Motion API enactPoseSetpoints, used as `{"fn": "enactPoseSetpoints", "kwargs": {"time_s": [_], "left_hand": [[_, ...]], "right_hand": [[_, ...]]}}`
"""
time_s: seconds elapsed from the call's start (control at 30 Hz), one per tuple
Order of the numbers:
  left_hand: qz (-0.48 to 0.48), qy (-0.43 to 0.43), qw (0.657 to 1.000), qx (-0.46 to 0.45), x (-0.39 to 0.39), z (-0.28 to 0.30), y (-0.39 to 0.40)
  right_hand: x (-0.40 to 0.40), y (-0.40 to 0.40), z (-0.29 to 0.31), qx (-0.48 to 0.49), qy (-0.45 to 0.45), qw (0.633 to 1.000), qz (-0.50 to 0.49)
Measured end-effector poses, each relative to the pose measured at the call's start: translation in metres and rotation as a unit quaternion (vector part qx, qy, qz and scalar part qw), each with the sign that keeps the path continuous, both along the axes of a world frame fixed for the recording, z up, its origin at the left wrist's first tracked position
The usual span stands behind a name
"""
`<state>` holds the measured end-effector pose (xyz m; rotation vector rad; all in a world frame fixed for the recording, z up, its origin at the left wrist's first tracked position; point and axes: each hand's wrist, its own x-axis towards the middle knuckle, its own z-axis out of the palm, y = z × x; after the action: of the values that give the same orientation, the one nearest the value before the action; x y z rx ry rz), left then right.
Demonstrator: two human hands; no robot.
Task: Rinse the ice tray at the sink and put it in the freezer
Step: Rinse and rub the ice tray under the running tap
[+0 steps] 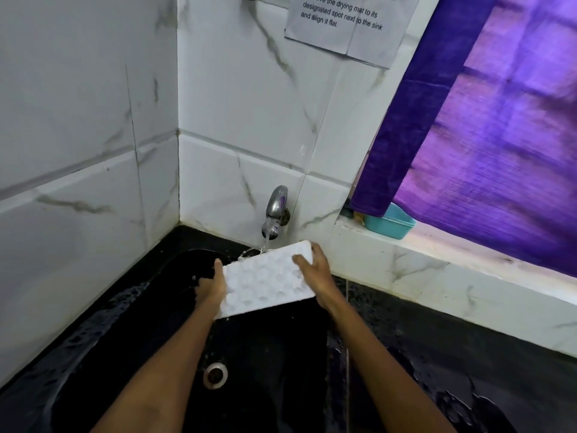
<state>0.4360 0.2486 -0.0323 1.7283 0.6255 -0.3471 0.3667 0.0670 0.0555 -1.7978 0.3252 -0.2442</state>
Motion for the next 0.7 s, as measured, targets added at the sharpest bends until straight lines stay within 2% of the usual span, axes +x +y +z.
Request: {"fn": "enactPoseSetpoints", "kwargs": {"time_s": [0.07,0.13,0.2,0.27,0.3,0.33,0.4,0.47,0.53,0.6,0.7], "left_hand": [[-0.028,0.04,0.988,-0.149,-0.005,-0.001,0.007],[-0.04,0.041,0.972,-0.228,-0.008,-0.002,0.012],[-0.003,0.008,0.975,-0.22,-0.01,-0.005,0.017],[0.052,-0.03,0.981,-0.184,-0.013,-0.005,0.018],[0.068,-0.048,0.984,-0.16,-0.014,-0.003,0.015],[0.078,-0.062,0.986,-0.134,-0.015,0.001,0.011],[0.087,-0.073,0.99,-0.078,-0.017,0.01,0.005],[0.096,-0.08,0.992,-0.032,-0.02,0.017,0.012],[0.118,-0.075,0.99,-0.029,-0.021,0.016,0.03],[0.149,-0.07,0.985,-0.05,-0.022,0.012,0.048],[0.186,-0.083,0.978,-0.054,-0.024,0.013,0.064]], "right_hand": [[0.004,-0.011,0.006,0.002,0.018,1.0,0.011],[0.011,-0.021,0.008,-0.056,0.061,0.996,0.024],[0.019,-0.028,0.002,-0.206,0.13,0.969,0.041],[0.026,-0.015,-0.013,-0.379,0.192,0.904,0.041],[0.028,0.001,-0.022,-0.428,0.208,0.879,0.029],[0.03,0.023,-0.033,-0.443,0.215,0.871,0.011],[0.03,0.068,-0.051,-0.43,0.185,0.884,-0.01],[0.026,0.099,-0.069,-0.456,0.106,0.882,0.061],[0.019,0.11,-0.078,-0.504,0.031,0.844,0.179],[0.02,0.108,-0.08,-0.523,-0.023,0.817,0.241],[0.037,0.097,-0.081,-0.518,-0.002,0.833,0.194]]}}
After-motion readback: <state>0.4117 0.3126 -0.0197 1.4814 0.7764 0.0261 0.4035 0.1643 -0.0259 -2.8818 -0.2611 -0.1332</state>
